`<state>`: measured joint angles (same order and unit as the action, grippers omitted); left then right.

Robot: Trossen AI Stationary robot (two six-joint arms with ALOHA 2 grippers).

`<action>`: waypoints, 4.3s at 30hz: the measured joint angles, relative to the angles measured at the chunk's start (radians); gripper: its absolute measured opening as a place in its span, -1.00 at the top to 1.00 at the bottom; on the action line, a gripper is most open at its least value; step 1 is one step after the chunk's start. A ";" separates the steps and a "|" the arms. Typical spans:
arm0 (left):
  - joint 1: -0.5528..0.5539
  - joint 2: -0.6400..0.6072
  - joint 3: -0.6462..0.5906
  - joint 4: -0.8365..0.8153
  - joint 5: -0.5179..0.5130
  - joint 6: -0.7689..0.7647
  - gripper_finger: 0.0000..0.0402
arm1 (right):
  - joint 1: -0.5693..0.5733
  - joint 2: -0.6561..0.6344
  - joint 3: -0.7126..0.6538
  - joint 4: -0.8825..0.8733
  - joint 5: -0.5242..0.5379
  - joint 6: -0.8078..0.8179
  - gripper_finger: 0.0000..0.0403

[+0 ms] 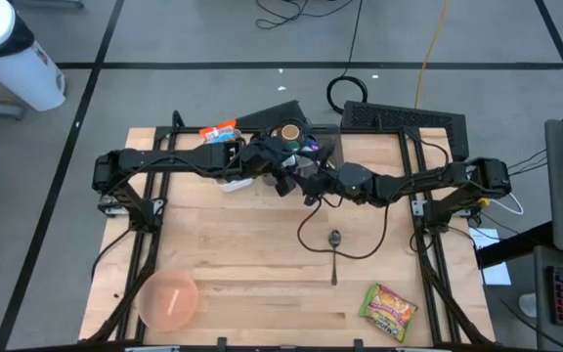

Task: Pick & Place Food Item
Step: Put the white seasoning bottle into the left black bin

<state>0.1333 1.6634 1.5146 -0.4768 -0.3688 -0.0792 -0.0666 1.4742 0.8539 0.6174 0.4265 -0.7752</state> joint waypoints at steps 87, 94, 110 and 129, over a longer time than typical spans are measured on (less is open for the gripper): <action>0.323 0.147 0.196 -0.579 0.352 0.703 -0.05 | 0.083 -0.489 -0.421 -0.065 -0.349 0.868 -0.53; 0.322 0.203 0.198 -0.592 0.369 0.752 -0.05 | 0.082 -0.489 -0.468 -0.032 -0.345 0.868 -0.53; 0.284 0.290 0.238 -0.599 0.354 0.837 -0.05 | 0.041 -0.489 -0.558 0.164 -0.270 0.842 -0.53; 0.291 0.485 0.464 -0.789 0.376 0.834 -0.05 | 0.041 -0.489 -0.559 0.149 -0.271 0.842 -0.53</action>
<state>0.4242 2.1482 1.9789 -1.2662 0.0069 0.7547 -0.0257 0.9852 0.2954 0.7666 0.1555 0.0666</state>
